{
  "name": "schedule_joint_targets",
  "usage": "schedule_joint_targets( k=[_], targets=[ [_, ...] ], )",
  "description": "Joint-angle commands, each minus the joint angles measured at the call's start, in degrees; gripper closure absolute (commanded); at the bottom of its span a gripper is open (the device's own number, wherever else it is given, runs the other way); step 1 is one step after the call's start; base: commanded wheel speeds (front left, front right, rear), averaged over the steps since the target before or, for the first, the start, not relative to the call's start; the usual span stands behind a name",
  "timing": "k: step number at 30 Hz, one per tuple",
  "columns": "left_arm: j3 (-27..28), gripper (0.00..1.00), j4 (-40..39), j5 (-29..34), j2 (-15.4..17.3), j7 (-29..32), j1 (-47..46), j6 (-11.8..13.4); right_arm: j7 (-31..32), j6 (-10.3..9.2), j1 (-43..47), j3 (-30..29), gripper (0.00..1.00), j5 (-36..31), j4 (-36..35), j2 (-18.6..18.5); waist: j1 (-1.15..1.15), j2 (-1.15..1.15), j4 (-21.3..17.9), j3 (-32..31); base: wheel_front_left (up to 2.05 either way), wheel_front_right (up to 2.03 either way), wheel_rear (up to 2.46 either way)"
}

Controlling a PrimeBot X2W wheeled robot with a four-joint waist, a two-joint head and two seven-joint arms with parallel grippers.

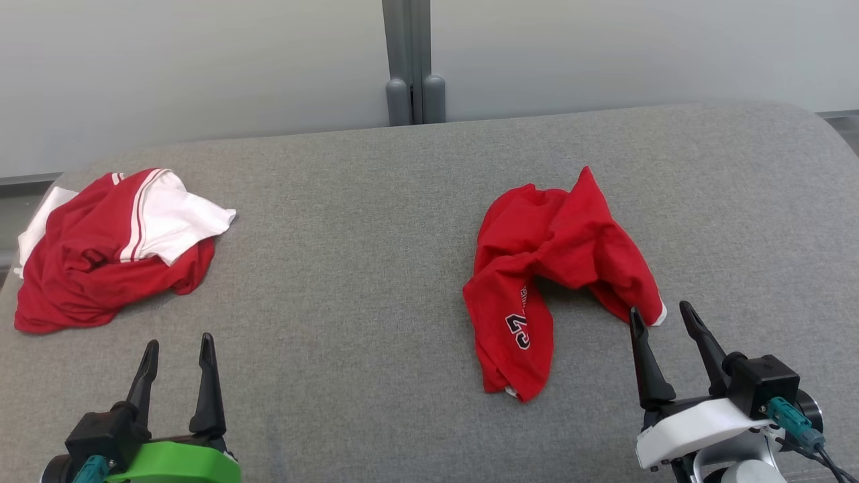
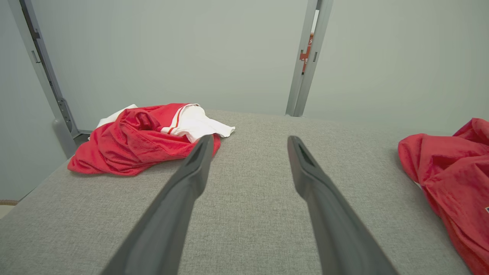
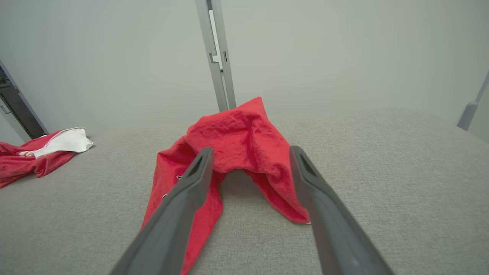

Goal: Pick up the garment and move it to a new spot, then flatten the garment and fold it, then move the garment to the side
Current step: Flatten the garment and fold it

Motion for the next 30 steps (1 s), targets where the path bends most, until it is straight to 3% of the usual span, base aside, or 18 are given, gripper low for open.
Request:
schedule_joint_targets(
  k=[1, 30],
  targets=[
    [0.3, 0.00, 0.2, 0.3, -0.1, 0.0, -1.0, -0.4, 0.0, 0.02, 0.2, 0.0, 0.00, -0.3, 0.0, -0.1, 0.00, 0.00, 0.0, 0.0, 0.00, 0.00, 0.00],
    [0.8, 0.00, 1.2, 0.7, -0.2, 0.0, -1.1, -1.4, -0.2, 0.02, 0.1, -0.3, 0.00, -0.3, 1.1, -0.1, 0.00, 0.00, -0.4, -0.5, 0.00, 0.00, 0.00]
  ],
)
